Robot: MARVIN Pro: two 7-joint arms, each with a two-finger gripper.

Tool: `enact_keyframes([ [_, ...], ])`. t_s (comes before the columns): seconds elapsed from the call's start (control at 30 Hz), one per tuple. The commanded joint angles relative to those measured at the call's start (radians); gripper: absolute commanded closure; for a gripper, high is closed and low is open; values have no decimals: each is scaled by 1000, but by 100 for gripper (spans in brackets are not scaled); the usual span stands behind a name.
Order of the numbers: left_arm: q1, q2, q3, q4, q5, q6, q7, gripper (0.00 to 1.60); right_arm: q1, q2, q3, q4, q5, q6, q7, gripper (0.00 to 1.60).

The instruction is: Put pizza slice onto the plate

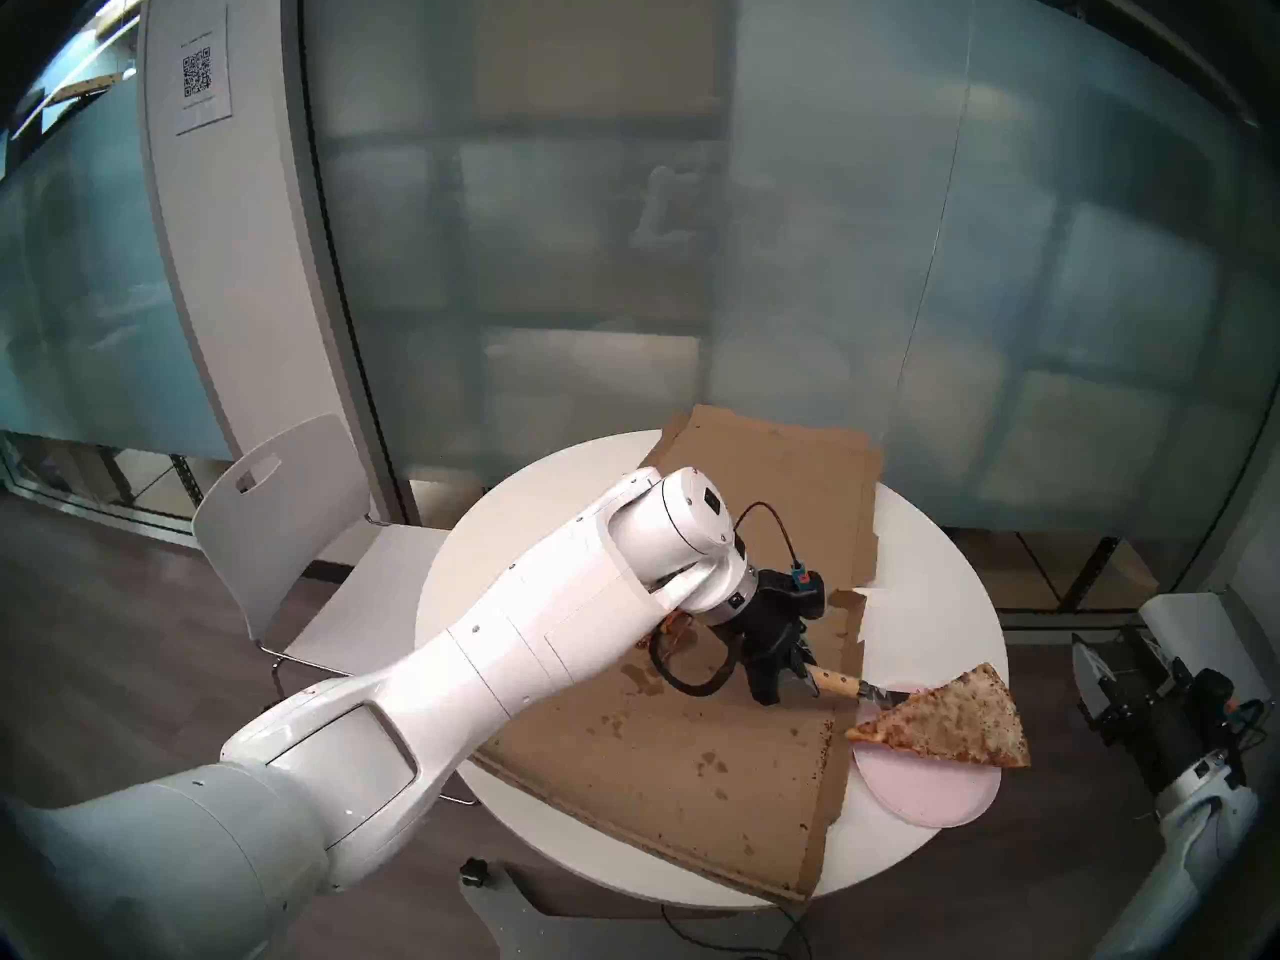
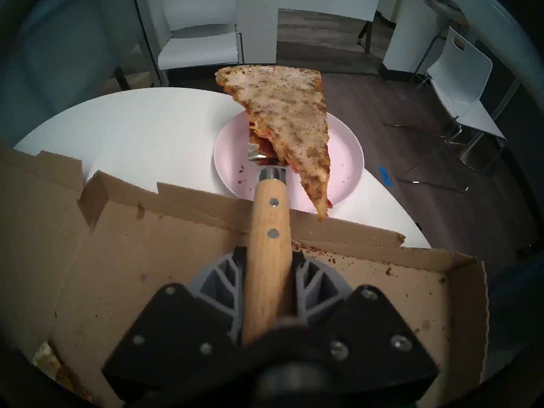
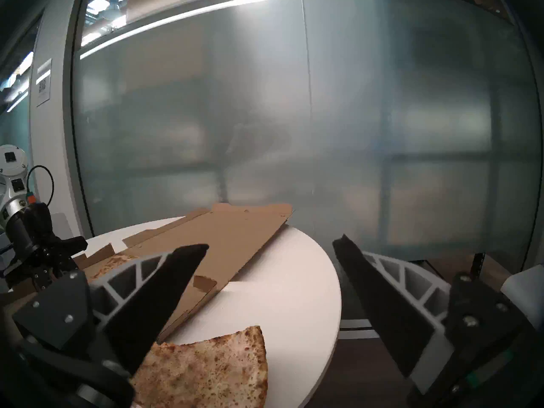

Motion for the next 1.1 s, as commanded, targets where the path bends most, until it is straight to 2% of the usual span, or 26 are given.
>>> enact_keyframes([
  [0.0, 73, 13, -42, -117, -19, 47, 54, 160, 10, 15, 2, -5, 6, 1, 1, 0],
  [0.43, 190, 31, -57, -258, -9, 121, 166, 160, 16, 28, 3, 12, 8, 0, 8, 0],
  [0.77, 268, 18, -58, -285, 5, 142, 279, 160, 20, 40, 12, 29, 10, -1, 17, 0],
  [1.07, 293, 37, -35, -326, 20, 144, 311, 160, 27, 46, 13, 34, 7, 1, 27, 0],
])
